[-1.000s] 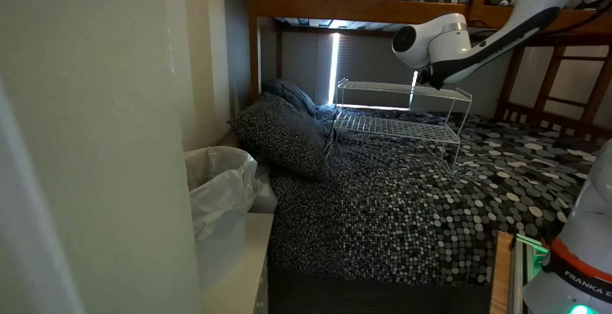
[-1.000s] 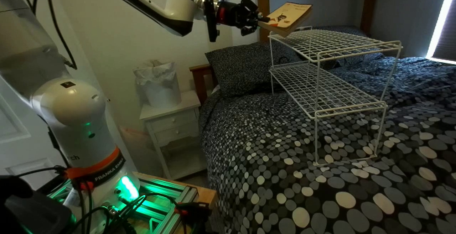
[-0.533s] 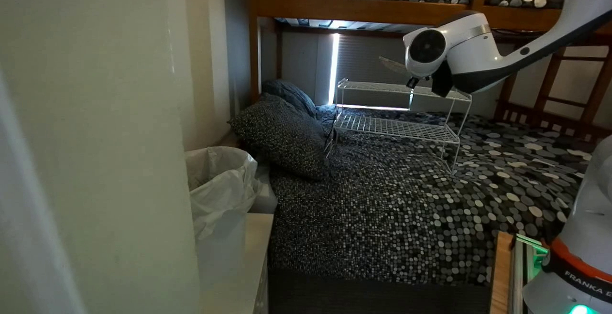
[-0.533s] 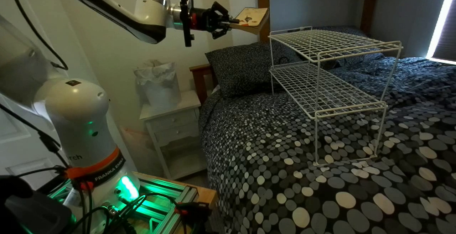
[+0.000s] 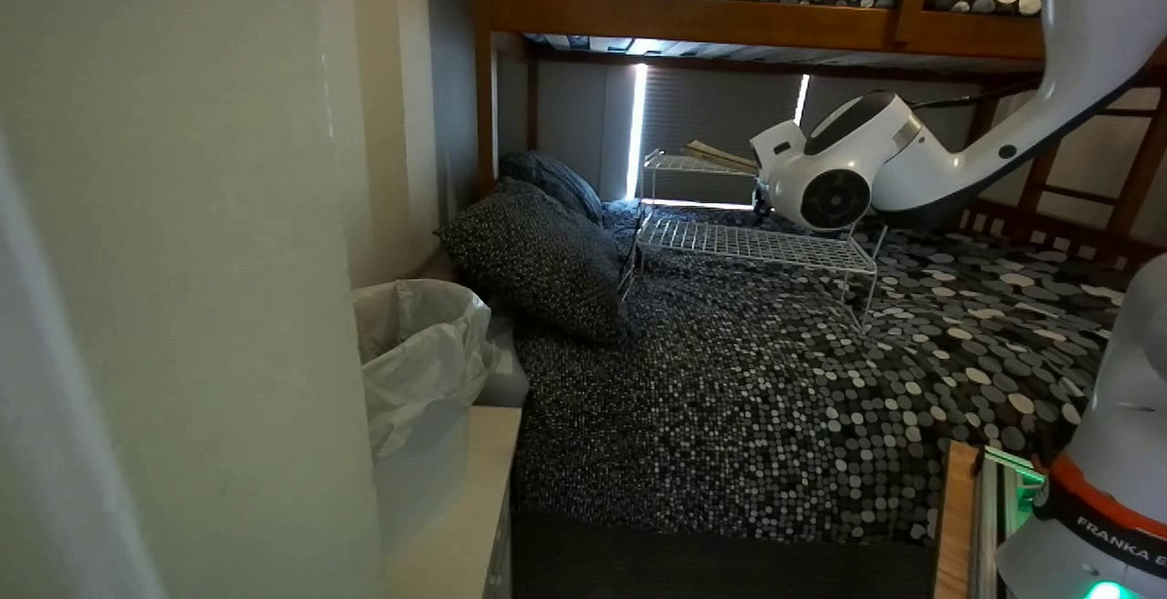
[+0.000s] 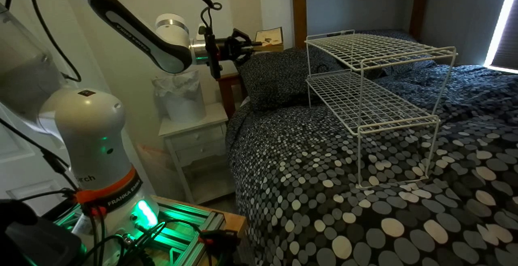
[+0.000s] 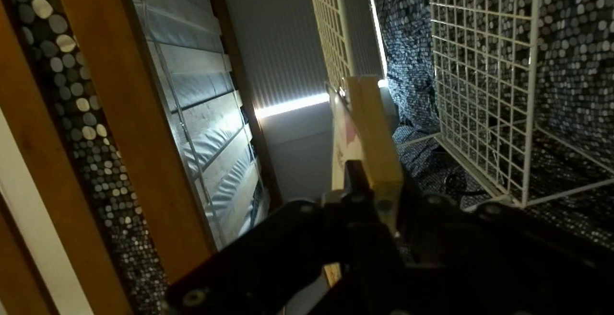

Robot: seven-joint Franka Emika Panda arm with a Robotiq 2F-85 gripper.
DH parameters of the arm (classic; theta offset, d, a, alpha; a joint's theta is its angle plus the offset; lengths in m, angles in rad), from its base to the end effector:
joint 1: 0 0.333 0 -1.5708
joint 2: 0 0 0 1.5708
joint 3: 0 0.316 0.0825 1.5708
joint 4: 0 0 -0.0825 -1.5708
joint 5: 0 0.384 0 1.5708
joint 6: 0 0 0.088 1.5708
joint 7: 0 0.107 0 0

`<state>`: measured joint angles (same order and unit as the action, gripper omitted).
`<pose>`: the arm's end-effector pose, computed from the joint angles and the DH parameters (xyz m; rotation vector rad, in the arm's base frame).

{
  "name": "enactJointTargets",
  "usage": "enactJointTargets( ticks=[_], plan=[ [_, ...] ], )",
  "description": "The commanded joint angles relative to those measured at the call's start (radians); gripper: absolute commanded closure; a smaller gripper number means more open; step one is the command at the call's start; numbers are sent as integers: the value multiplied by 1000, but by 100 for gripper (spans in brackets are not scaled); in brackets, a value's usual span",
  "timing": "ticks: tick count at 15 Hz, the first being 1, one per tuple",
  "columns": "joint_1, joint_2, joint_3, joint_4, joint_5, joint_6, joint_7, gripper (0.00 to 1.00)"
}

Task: Remove the book from the wire mesh rack of the shoe rack and put it on the bed

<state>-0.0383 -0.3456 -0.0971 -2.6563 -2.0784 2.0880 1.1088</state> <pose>0.4123 -0.0993 0.3887 1.6359 0.2630 0.6436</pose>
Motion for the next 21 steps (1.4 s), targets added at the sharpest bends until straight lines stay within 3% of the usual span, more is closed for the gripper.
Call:
enactJointTargets(
  ticks=[1,6,7,8,15,17,21],
  plan=[
    [17,4,-16,3,1,-5,-5,83],
    [18,-2,-16,12,1,-5,-7,83],
    [12,33,-20,33,9,-24,-1,96],
    [13,47,-28,31,17,-1,1,96],
    [5,296,-12,-12,201,-169,69,96],
    [3,370,-4,-2,203,-130,119,96],
    [-5,496,34,40,102,-86,267,96]
  ],
)
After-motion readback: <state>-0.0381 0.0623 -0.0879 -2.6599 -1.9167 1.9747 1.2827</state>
